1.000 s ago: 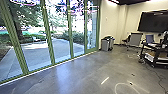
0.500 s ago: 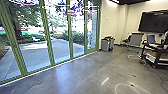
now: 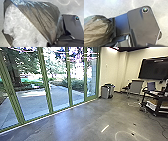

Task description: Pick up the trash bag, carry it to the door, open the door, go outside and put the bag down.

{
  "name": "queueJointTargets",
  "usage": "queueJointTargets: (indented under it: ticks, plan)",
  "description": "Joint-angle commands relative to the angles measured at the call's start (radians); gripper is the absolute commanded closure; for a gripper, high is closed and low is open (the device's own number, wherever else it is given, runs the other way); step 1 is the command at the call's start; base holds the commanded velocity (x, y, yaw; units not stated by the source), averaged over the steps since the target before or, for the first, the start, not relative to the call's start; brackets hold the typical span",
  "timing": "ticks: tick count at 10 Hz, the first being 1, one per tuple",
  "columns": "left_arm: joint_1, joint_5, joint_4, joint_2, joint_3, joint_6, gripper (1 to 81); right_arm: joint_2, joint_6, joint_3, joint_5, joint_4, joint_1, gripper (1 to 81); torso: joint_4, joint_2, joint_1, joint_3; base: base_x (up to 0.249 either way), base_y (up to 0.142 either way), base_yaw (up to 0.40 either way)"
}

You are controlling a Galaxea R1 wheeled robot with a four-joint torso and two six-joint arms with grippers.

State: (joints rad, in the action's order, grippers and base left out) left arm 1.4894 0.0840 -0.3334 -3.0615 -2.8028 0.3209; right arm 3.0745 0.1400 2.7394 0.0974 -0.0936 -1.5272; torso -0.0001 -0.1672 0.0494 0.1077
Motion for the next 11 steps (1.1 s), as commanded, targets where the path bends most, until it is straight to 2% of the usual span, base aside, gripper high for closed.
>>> queueJointTargets:
  ticks: [1, 5, 11]
  plan:
    - [-0.053, -0.052, 0.005, 0.001, -0.003, 0.009, 81.1, 0.005, -0.002, -0.003, -0.051, -0.005, 0.051, 1.0, 0.0, 0.0, 0.0, 0.0, 0.121, -0.067, 0.0]
    - [-0.054, -0.052, 0.005, 0.003, -0.003, 0.009, 81.1, 0.003, -0.002, -0.003, -0.051, -0.006, 0.049, 1.0, 0.0, 0.0, 0.0, 0.0, 0.124, -0.064, 0.0]
    - [-0.053, -0.052, 0.005, 0.004, -0.003, 0.009, 81.1, 0.006, -0.002, -0.003, -0.051, -0.003, 0.052, 1.0, 0.0, 0.0, -0.001, 0.0, 0.128, 0.0, 0.0]
